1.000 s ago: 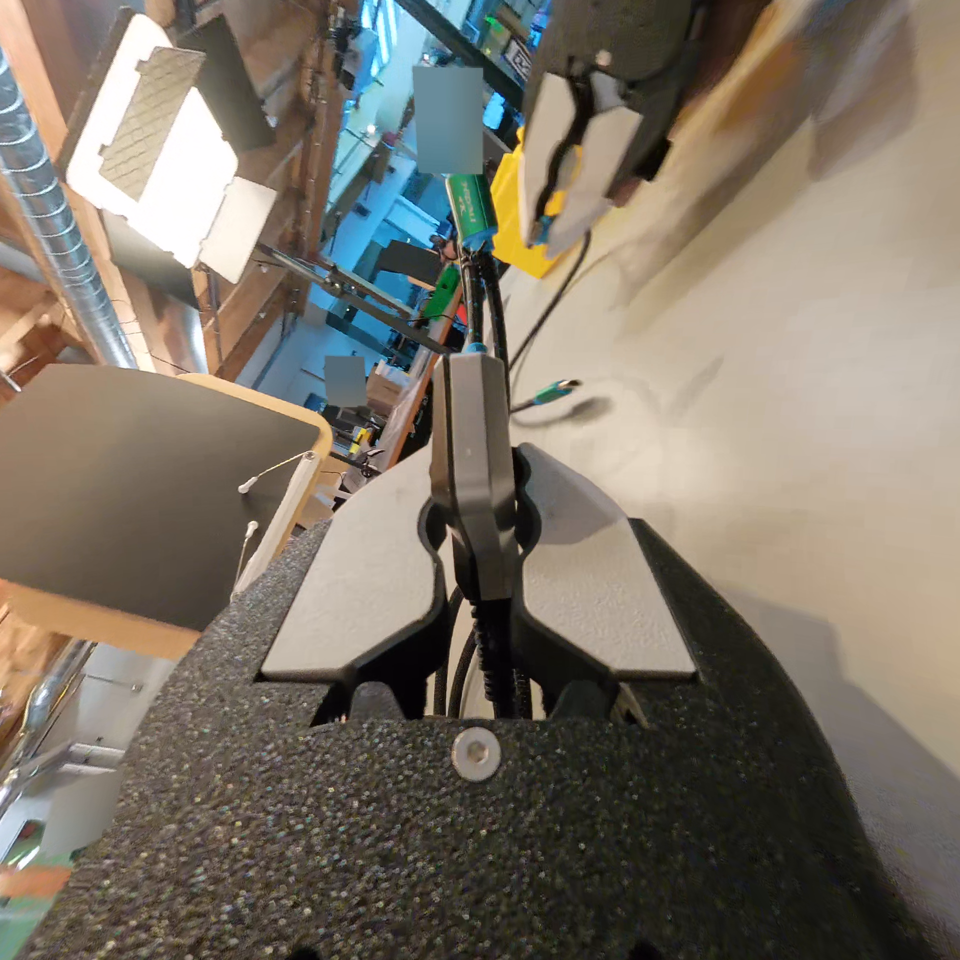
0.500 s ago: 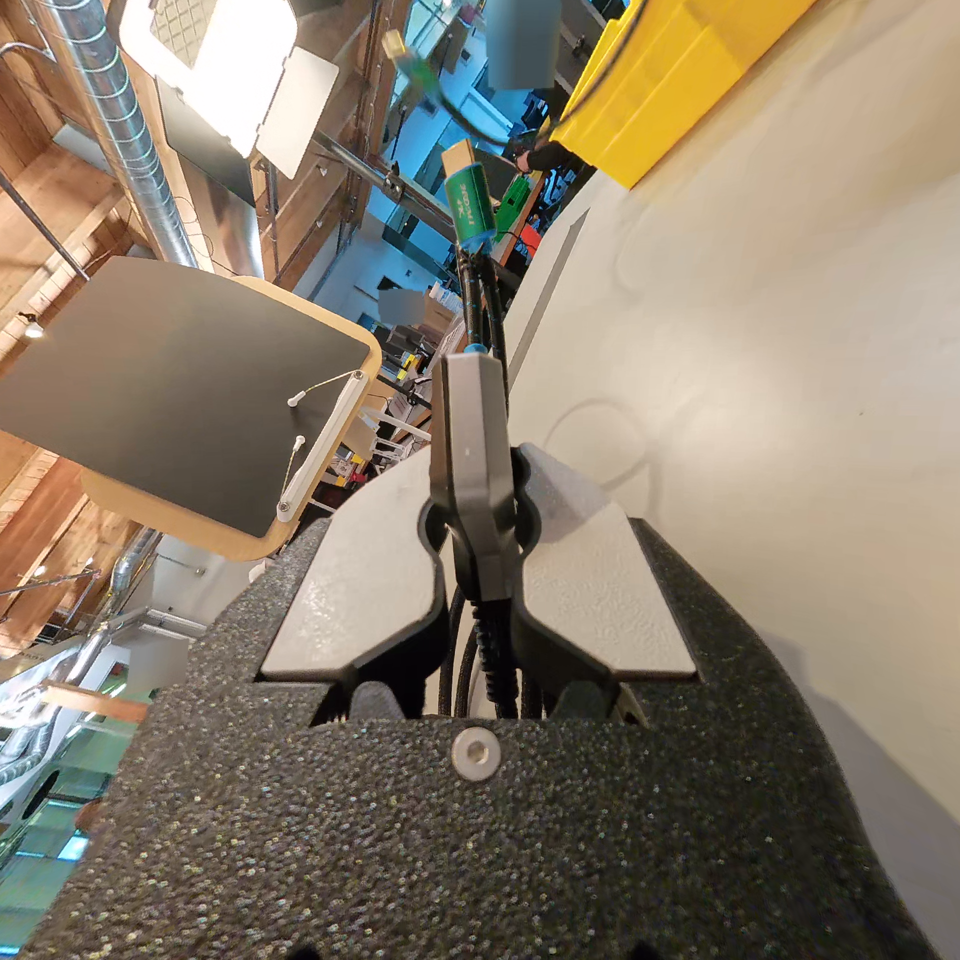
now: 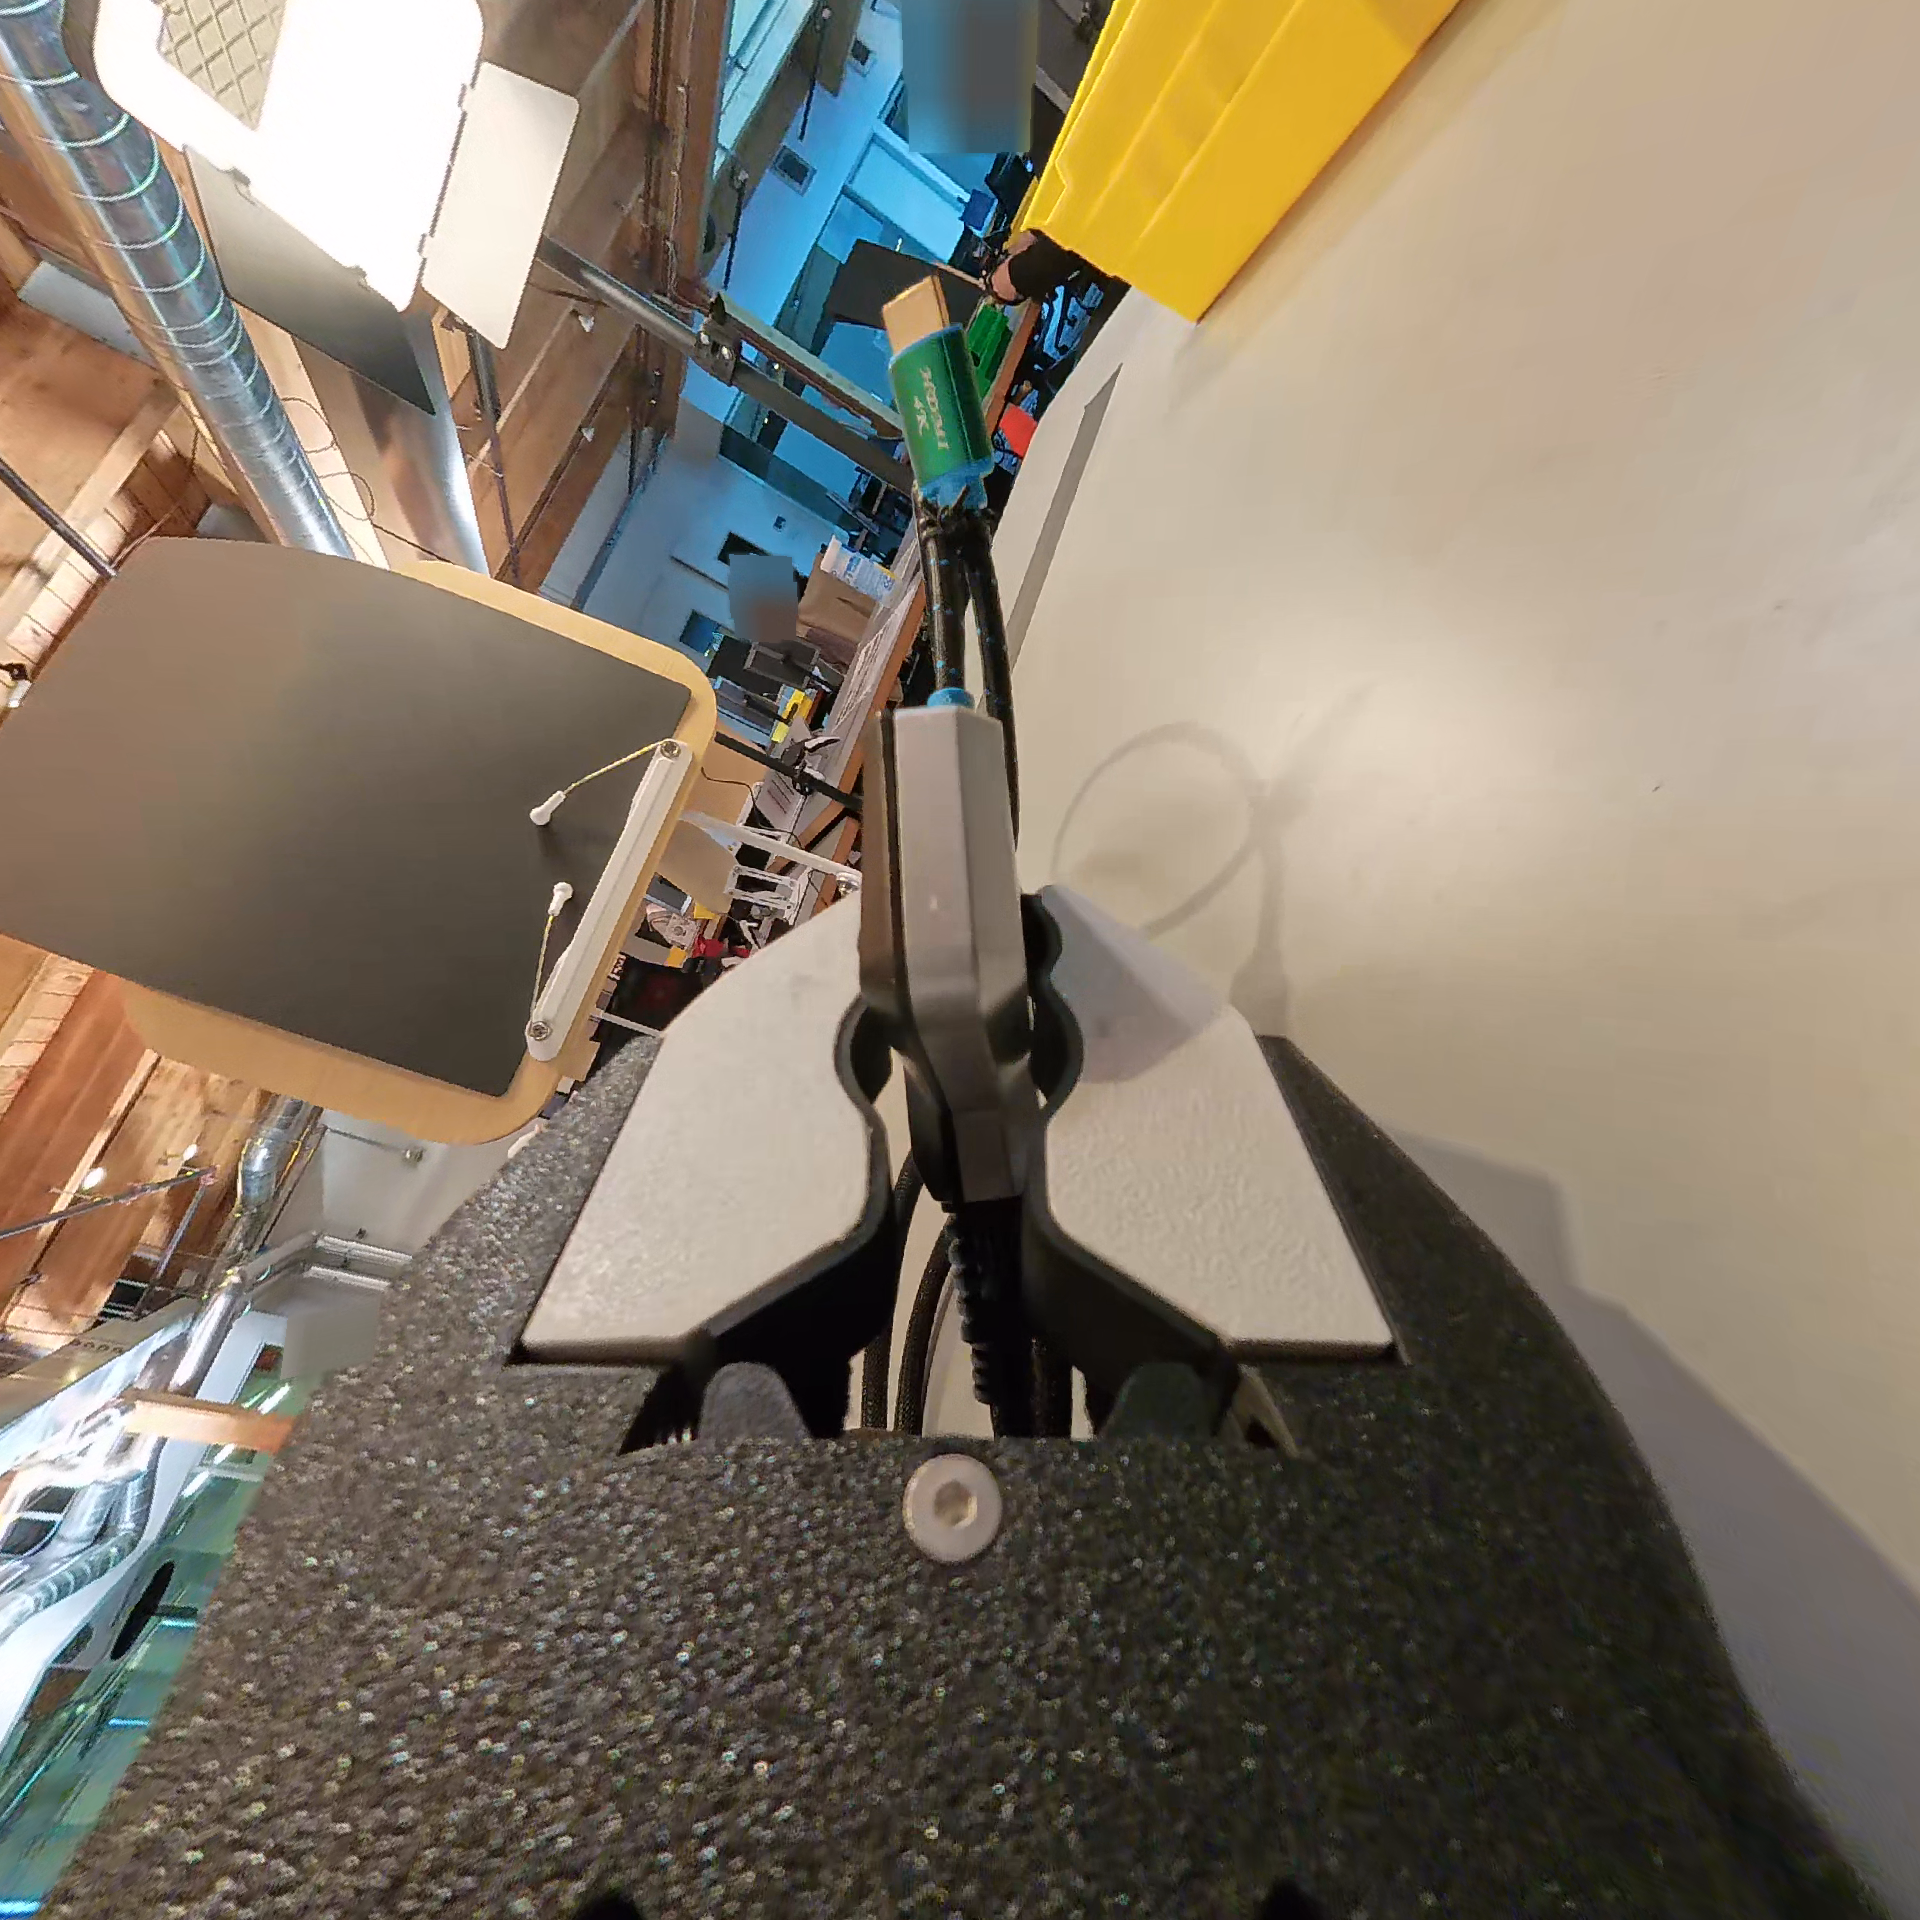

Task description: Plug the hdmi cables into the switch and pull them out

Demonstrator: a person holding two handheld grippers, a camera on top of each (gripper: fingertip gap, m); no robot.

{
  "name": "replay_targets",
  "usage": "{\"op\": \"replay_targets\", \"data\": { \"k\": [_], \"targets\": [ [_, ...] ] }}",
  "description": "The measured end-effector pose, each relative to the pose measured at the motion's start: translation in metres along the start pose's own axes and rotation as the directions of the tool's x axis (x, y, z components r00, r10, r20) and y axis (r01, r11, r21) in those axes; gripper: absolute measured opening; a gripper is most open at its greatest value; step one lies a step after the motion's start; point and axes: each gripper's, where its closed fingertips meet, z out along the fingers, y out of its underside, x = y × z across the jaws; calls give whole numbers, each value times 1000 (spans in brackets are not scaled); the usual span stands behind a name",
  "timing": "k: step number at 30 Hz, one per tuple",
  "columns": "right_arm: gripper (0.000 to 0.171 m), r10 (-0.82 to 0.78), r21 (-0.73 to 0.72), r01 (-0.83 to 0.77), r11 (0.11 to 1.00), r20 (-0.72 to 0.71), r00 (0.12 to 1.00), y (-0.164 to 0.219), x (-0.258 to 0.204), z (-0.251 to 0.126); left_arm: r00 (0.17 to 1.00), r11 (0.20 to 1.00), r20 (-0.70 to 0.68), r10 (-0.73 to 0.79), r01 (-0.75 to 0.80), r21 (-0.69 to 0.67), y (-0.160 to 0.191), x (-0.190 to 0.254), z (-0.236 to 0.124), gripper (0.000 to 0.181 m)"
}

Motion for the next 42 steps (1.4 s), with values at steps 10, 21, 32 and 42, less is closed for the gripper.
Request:
{"op": "replay_targets", "data": {
  "k": [10, 21, 32, 42],
  "targets": [
    [16, 315, -353, -161, 922, 437, 843, 39, -96, 78, 999, 999, -23, 31, -31, -12, -1, 7, 1, 23],
    [32, 768, -431, -671, 603, 542, 341, 29, -92, 90, 998, 999, -44, 38, -39, -13, -2, 12, 2, 23],
    [27, 81, -39, -71, 997, 426, 901, -45, -111, 65, 978, 979, -45, 204, -205, -14, -14, 23, 5, 23],
    [34, -300, 384, 119, 916, 454, 839, -144, -311, 72, 923, 926, -80, 375, -377, -9, -28, 47, 9, 23]
  ]
}}
